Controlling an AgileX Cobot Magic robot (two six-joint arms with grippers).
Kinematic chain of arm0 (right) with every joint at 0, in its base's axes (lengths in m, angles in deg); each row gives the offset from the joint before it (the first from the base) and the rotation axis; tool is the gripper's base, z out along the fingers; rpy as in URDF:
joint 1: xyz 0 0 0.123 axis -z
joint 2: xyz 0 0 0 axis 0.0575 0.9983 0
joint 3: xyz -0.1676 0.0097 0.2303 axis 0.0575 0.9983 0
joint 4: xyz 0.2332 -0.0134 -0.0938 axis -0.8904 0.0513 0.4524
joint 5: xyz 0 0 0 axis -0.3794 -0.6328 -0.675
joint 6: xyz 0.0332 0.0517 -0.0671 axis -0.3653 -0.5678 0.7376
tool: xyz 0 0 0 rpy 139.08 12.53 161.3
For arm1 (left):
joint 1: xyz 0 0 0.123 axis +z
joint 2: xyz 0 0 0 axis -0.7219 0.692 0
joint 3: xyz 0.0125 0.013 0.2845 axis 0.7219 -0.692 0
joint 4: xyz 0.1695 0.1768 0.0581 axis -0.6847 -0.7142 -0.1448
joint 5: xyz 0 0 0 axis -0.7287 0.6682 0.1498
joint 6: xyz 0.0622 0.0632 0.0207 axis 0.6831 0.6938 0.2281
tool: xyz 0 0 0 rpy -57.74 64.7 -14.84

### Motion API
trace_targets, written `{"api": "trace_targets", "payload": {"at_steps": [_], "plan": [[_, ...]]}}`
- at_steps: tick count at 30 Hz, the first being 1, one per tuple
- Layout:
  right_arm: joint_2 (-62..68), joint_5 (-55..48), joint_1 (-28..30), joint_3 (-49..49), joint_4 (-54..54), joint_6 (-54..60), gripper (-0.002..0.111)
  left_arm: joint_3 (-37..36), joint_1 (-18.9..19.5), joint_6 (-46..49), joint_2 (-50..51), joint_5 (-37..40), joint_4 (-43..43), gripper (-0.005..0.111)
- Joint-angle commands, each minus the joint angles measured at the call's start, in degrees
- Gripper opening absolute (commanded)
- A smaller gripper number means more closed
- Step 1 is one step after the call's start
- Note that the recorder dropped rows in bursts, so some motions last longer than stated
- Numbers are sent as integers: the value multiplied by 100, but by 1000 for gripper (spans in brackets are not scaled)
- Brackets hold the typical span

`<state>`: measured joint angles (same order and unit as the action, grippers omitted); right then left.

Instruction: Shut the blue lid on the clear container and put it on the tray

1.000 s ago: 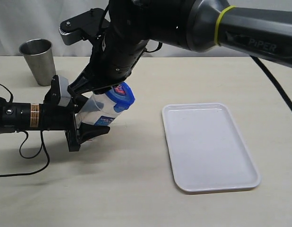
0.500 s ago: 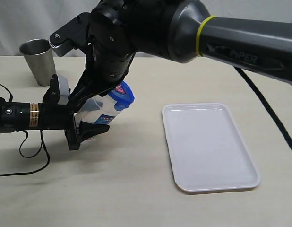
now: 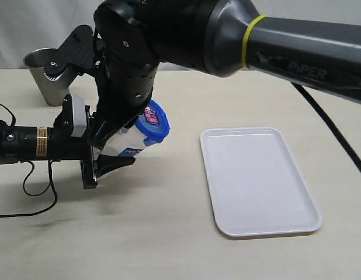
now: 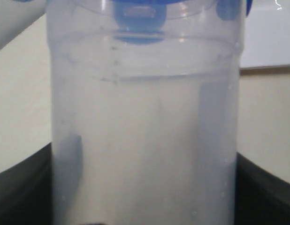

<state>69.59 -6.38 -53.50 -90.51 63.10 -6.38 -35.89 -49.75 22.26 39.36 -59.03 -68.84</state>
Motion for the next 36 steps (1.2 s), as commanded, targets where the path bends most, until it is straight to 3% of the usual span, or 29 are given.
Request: {"api": "trace_targets", "payload": {"at_steps": [1, 3, 9, 14, 20, 26, 32, 36], "plan": [[-672, -290, -47, 14, -402, 1130, 52, 7, -34, 1614, -46, -561, 65, 0], [-983, -846, -47, 14, -669, 2190, 52, 7, -34, 2408, -46, -602, 116, 0], [-1205, -1262, 636, 176, -1603, 3344, 52, 7, -34, 2513, -46, -602, -8, 0], [-1205, 198, 1227, 1176, -1860, 4172, 52, 7, -34, 2474, -46, -602, -123, 0], [-1116, 1129, 1206, 1885, -2822, 5669, 52, 7, -34, 2474, -46, -602, -123, 0], [-894, 1051, 1206, 1887, -3004, 5758, 51, 7, -34, 2474, -46, -602, -123, 0], [-677, 793, 1206, 1887, -3587, 6148, 35, 7, -34, 2295, -46, -602, -112, 0], [-567, 766, 1206, 1887, -3616, 6112, 31, 7, -34, 2032, -46, -602, -53, 0]]}}
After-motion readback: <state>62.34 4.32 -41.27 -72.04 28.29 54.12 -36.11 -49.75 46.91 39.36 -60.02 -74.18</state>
